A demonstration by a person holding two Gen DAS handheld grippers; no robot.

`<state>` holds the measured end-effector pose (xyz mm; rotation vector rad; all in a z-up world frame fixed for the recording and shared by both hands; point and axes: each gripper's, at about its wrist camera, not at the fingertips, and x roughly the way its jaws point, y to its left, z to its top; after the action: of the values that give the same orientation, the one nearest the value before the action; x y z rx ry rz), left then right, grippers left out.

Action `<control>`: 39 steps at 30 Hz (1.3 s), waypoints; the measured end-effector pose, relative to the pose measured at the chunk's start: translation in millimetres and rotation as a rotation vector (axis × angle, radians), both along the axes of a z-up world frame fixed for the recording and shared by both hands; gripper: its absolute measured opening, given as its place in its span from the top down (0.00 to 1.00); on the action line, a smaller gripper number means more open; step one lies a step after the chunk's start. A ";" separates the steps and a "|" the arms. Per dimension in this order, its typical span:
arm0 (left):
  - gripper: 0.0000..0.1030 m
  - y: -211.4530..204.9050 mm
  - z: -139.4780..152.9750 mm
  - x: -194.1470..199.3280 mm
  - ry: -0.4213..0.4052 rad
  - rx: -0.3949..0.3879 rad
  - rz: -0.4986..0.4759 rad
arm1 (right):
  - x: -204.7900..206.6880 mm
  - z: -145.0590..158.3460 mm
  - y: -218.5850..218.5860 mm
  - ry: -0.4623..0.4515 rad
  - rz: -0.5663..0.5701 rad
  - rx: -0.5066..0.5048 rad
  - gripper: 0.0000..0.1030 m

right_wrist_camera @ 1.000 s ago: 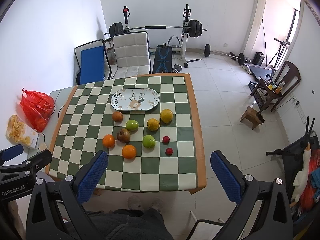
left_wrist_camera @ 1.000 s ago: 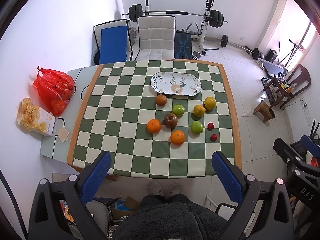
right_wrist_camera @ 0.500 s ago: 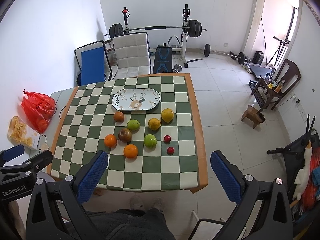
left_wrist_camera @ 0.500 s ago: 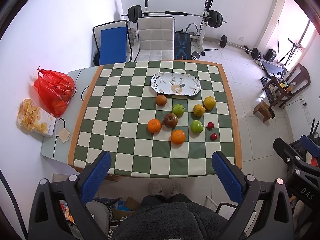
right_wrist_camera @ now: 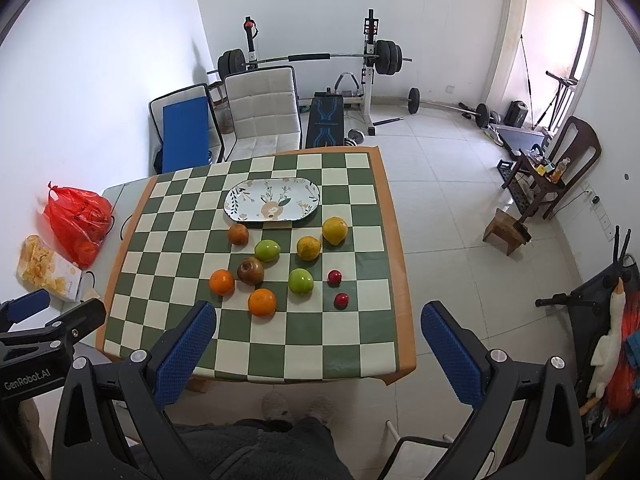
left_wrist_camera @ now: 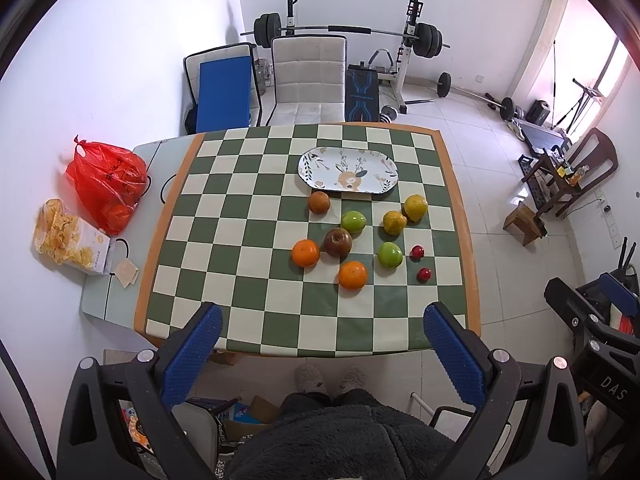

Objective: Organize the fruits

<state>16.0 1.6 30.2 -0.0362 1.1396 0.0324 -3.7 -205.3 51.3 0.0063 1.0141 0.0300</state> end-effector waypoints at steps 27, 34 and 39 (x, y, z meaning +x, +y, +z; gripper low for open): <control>0.00 36.5 -121.6 115.4 0.016 0.309 0.184 | 105.8 -174.7 -14.8 0.190 0.002 0.205 0.00; 0.00 52.2 -225.2 160.9 0.220 0.312 0.091 | 150.6 -297.5 28.1 0.375 -0.008 0.269 0.02; 0.04 49.8 -293.4 197.0 0.363 0.301 -0.056 | 170.2 -365.8 64.0 0.492 -0.048 0.323 0.14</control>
<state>213.0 51.4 -263.2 0.2795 1.4868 0.1663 166.5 -141.3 -314.4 0.3476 1.4905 0.1540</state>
